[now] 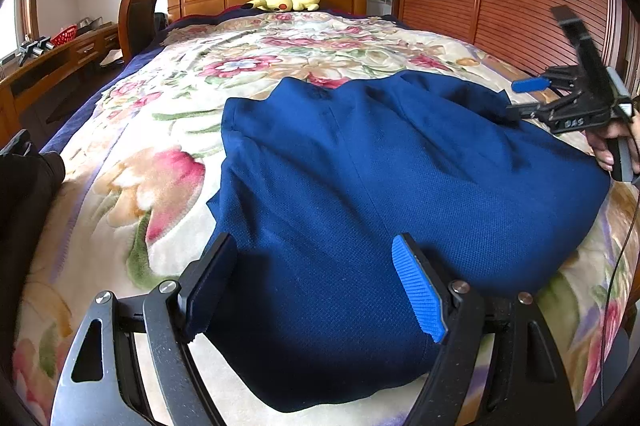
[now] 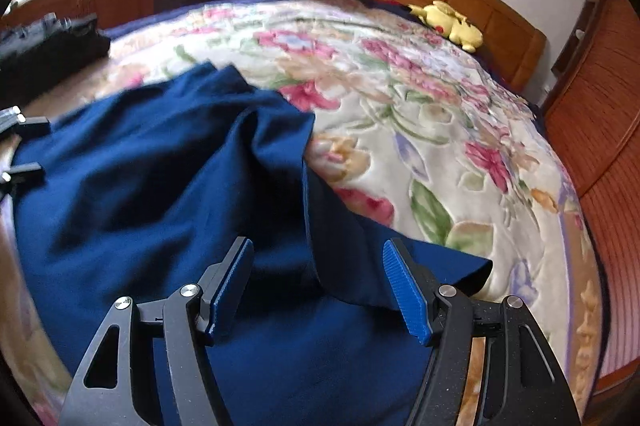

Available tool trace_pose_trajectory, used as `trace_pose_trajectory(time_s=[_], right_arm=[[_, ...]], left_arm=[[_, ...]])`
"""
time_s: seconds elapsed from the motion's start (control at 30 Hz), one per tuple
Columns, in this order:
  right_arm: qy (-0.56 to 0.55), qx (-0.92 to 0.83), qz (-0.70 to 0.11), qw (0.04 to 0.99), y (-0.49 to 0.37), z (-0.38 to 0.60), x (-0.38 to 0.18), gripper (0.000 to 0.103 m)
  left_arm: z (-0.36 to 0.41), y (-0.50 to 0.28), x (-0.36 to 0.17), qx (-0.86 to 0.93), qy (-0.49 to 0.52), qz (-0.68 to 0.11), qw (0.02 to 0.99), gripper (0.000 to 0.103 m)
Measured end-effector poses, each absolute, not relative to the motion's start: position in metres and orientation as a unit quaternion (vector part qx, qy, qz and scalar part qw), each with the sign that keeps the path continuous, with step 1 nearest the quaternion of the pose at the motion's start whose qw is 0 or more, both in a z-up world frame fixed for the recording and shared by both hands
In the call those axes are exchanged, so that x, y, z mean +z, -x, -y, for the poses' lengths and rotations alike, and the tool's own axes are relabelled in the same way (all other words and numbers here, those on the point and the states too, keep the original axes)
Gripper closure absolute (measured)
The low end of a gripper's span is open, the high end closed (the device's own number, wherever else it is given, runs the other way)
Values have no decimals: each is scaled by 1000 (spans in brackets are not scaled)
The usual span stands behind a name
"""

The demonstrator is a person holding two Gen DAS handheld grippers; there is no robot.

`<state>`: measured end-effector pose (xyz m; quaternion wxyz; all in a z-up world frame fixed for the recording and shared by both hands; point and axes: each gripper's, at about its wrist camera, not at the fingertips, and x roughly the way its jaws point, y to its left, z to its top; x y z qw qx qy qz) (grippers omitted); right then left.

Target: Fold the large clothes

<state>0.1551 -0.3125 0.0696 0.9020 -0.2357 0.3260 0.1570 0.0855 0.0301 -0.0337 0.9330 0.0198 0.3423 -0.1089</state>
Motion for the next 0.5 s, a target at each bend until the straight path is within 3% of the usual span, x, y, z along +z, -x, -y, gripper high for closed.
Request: trace_pose_trajectory(time_s=[0.23,0.33,0.43,0.5], right_arm=[[285,91,-386,873,-197,323,42,37],[303,76,-396,864,-213,323,39,61],[309,76,-389,865,-228,319,44,92],[310,66,-375,871,-237,313,49,93]], left_arm=[[-30,-85,-34,-108,-21,-343,933,22],[-31,-85,-34,-109,-20,-342,933,22],[-31,-85,-35,-109,-20,-343,933,22],[-31,-85,-35,-108,-22,-344,932,22]])
